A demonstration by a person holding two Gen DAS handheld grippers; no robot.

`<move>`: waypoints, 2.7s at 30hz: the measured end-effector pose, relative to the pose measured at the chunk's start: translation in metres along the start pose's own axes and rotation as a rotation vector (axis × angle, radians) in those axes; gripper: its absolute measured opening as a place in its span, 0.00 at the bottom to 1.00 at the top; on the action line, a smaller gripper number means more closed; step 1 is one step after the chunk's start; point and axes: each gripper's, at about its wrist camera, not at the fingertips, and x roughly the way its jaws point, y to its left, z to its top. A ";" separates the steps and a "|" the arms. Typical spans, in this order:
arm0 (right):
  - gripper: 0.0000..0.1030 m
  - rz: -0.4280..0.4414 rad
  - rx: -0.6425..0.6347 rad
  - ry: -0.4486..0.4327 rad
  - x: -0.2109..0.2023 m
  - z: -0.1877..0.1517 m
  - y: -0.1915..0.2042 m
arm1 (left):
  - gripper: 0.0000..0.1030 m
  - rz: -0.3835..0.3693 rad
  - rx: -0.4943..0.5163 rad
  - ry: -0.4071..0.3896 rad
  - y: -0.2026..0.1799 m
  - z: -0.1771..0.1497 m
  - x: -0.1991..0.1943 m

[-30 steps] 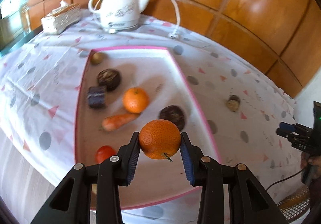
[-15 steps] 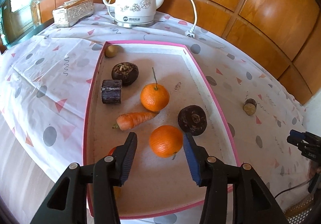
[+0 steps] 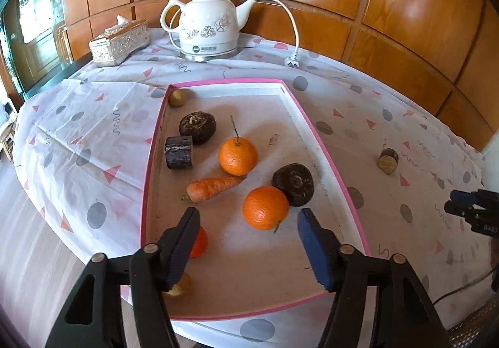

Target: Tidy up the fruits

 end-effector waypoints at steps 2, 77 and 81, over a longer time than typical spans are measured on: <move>0.46 0.003 0.004 -0.004 0.002 0.004 0.004 | 0.65 -0.003 0.001 0.003 -0.001 -0.001 0.000; 0.40 0.153 0.045 -0.048 0.029 0.030 0.097 | 0.74 -0.037 0.032 -0.044 -0.008 -0.011 -0.021; 0.43 0.140 -0.003 -0.018 0.038 0.034 0.112 | 0.75 -0.045 0.060 -0.047 -0.014 -0.011 -0.021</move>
